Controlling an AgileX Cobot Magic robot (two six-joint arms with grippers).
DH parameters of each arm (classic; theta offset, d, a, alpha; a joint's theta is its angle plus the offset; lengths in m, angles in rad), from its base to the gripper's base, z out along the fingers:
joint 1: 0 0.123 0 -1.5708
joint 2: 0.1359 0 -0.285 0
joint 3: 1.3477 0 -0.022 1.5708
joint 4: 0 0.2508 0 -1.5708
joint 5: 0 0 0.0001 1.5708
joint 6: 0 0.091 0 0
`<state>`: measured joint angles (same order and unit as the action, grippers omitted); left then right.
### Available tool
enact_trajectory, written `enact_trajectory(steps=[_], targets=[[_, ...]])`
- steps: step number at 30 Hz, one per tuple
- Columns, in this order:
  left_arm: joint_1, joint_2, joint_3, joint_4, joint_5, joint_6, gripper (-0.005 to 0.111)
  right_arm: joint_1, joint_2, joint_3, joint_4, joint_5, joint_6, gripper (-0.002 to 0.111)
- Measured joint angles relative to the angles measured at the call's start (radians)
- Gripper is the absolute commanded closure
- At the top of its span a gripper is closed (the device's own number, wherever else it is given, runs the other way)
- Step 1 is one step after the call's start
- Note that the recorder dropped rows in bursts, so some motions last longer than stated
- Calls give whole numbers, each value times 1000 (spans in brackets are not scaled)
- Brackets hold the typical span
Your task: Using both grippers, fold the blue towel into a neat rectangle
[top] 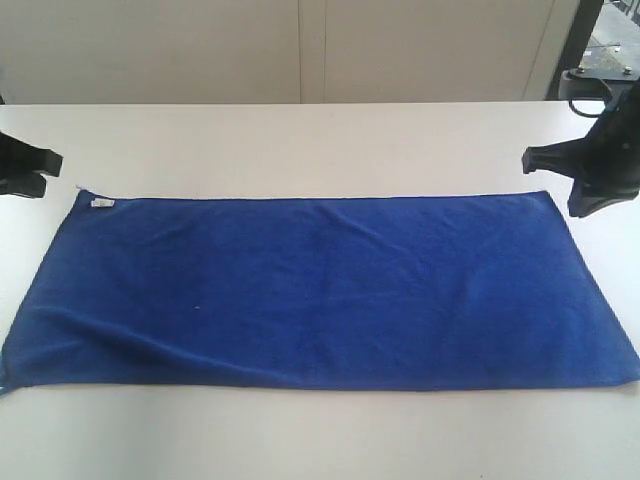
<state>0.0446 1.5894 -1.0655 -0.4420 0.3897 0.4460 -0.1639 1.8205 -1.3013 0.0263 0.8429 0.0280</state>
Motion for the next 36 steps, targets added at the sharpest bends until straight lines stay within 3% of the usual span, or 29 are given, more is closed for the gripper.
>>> enact_trajectory(steps=[7,12,19,25,36], targets=[[-51,0,2,28,183,-6,107,0,-69,125,77,-68,-55,108],[-99,-15,66,113,223,-74,107,0,-160,263,91,-141,-64,108],[-102,-53,232,169,142,-150,107,0,-227,330,143,-207,-68,108],[-102,-10,361,173,-12,-152,107,0,-229,334,155,-215,-81,108],[-102,29,384,206,-15,-154,107,0,-229,334,155,-222,-84,108]])
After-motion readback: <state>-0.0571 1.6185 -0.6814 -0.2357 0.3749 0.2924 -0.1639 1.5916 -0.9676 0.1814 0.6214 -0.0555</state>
